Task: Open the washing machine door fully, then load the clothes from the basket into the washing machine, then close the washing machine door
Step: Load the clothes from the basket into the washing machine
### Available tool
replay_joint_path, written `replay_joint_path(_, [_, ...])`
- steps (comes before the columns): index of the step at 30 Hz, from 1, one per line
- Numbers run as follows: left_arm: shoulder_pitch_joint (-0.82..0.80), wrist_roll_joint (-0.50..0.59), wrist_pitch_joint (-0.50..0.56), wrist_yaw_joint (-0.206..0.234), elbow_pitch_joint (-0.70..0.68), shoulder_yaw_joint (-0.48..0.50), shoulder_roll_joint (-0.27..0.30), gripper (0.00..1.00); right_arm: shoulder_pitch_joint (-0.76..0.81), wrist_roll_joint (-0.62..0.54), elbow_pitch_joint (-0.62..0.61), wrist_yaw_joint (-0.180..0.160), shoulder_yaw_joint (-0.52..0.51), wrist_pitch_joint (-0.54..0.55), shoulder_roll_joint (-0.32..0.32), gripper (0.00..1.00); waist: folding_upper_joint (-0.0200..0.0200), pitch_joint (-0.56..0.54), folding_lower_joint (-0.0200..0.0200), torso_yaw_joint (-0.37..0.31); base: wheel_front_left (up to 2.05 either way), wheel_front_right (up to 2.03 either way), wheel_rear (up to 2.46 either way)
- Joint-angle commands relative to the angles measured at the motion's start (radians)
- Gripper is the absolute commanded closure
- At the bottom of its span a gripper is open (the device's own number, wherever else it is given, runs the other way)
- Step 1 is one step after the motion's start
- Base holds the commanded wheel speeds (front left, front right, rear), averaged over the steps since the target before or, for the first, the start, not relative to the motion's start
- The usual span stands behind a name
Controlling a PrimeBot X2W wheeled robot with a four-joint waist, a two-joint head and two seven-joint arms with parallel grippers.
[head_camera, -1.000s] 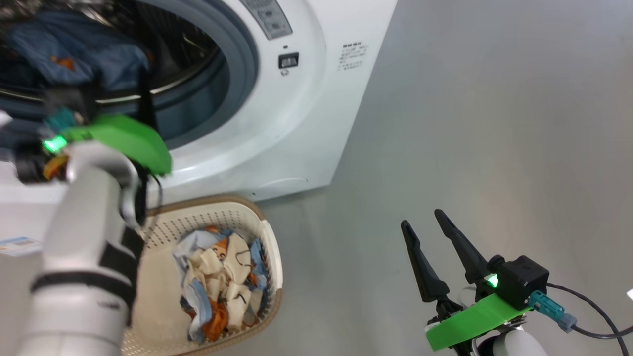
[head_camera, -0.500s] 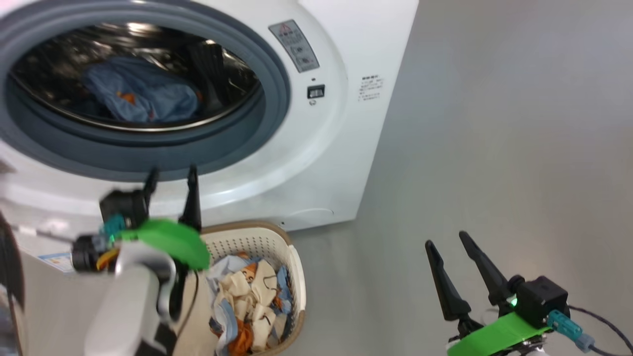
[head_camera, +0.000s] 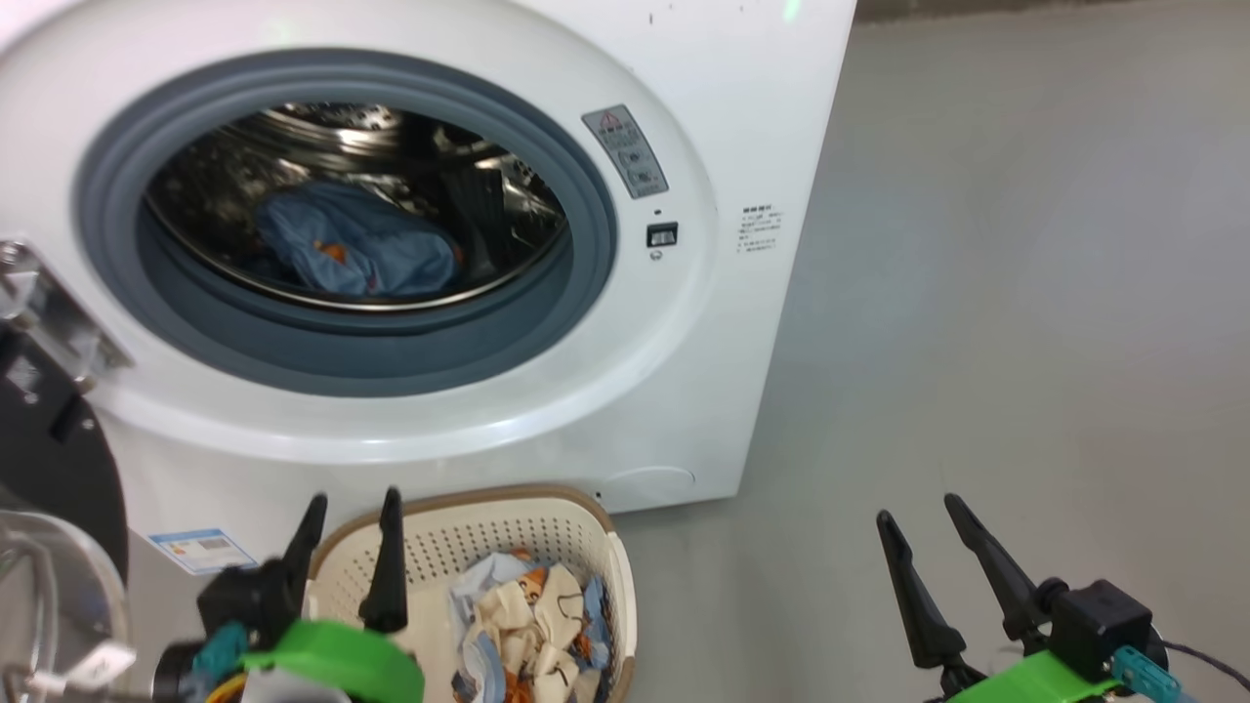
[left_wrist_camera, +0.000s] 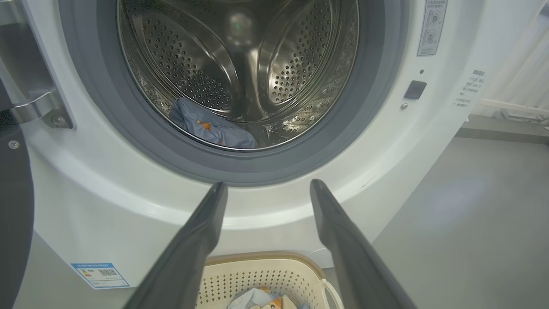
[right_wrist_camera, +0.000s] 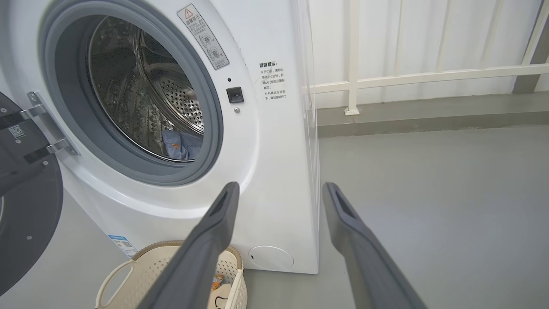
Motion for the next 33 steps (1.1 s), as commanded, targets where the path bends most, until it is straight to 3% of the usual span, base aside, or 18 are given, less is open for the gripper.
replay_joint_path(1, [0.032, -0.002, -0.006, 0.000, -0.067, 0.043, 0.013, 0.00, 0.014, -0.007, -0.028, 0.009, 0.012, -0.005, -0.015, 0.00, 0.0000, -0.033, 0.0000, 0.019, 0.00, 0.00, 0.00])
replay_joint_path(16, [0.280, 0.004, -0.006, 0.029, -0.261, 0.072, 0.009, 0.00, 0.065, -0.011, -0.031, 0.009, -0.006, -0.005, -0.038, 0.00, 0.0000, -0.098, 0.0000, 0.035, 0.00, 0.00, 0.00])
replay_joint_path(33, [0.354, -0.003, -0.006, 0.054, -0.336, 0.097, 0.008, 0.00, 0.079, -0.015, -0.033, 0.009, -0.026, -0.005, -0.030, 0.00, 0.0000, -0.095, 0.0000, 0.043, 0.00, 0.00, 0.00])
